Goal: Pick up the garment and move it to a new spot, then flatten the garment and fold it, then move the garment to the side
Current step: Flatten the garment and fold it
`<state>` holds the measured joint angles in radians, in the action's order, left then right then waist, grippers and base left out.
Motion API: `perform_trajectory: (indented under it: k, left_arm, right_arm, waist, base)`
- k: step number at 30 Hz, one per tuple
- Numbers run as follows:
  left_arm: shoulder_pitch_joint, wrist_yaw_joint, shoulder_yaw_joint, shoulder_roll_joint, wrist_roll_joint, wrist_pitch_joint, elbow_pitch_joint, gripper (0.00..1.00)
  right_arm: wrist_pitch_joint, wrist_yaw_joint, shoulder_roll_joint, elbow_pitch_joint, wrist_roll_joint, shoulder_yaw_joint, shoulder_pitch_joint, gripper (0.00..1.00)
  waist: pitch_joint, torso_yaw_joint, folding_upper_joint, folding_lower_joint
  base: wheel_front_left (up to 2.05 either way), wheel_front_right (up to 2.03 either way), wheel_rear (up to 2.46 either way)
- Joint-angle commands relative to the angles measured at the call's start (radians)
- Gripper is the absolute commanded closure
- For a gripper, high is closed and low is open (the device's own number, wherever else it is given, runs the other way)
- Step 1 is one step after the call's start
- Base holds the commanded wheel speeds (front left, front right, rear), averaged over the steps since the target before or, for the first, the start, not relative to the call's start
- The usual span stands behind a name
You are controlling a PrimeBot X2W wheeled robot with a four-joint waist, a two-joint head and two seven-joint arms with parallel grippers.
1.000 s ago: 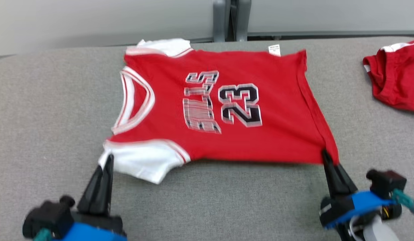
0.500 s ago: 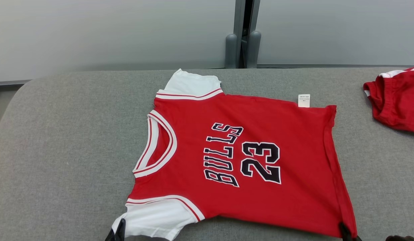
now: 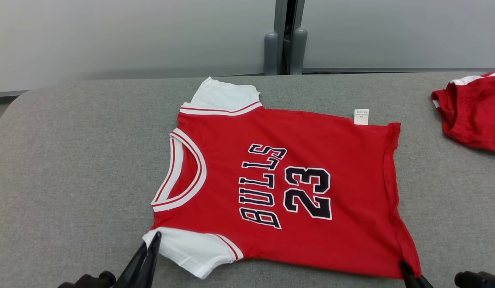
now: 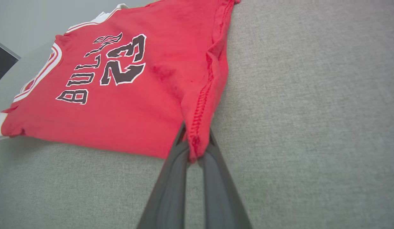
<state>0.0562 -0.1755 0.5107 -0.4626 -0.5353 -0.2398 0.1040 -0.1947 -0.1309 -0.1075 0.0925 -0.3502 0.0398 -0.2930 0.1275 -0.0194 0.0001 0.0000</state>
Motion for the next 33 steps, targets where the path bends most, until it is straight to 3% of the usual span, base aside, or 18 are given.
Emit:
perform_trajectory:
  k: [1, 14, 24, 33]
  left_arm:
    - [-0.025, 0.005, -0.004, -0.009, 0.007, 0.001, -0.005, 1.0]
    - [-0.251, 0.093, 0.007, -0.035, 0.036, 0.049, -0.131, 1.0]
    - [-0.424, 0.168, 0.036, -0.006, 0.047, 0.061, -0.287, 1.0]
    - [-0.532, 0.208, 0.055, 0.018, 0.065, 0.042, -0.418, 1.0]
  right_arm:
    - [-0.006, 0.0, -0.002, 0.006, -0.001, -0.002, 0.018, 1.0]
    - [-0.074, 0.0, 0.0, 0.026, -0.022, -0.034, 0.111, 1.0]
    - [-0.109, 0.0, 0.004, 0.003, -0.048, -0.022, 0.207, 1.0]
    - [-0.127, 0.0, 0.013, -0.032, -0.051, 0.002, 0.283, 1.0]
  waist:
    - [0.007, -0.007, -0.0001, 0.0]
    - [0.073, -0.041, -0.0001, 0.0]
    - [0.126, -0.054, -0.0001, 0.0]
    - [0.16, -0.067, -0.0001, 0.0]
  base:
    - [0.0, 0.0, 0.0]
    - [0.0, 0.0, 0.0]
    - [0.0, 0.0, 0.0]
    - [0.0, 0.0, 0.0]
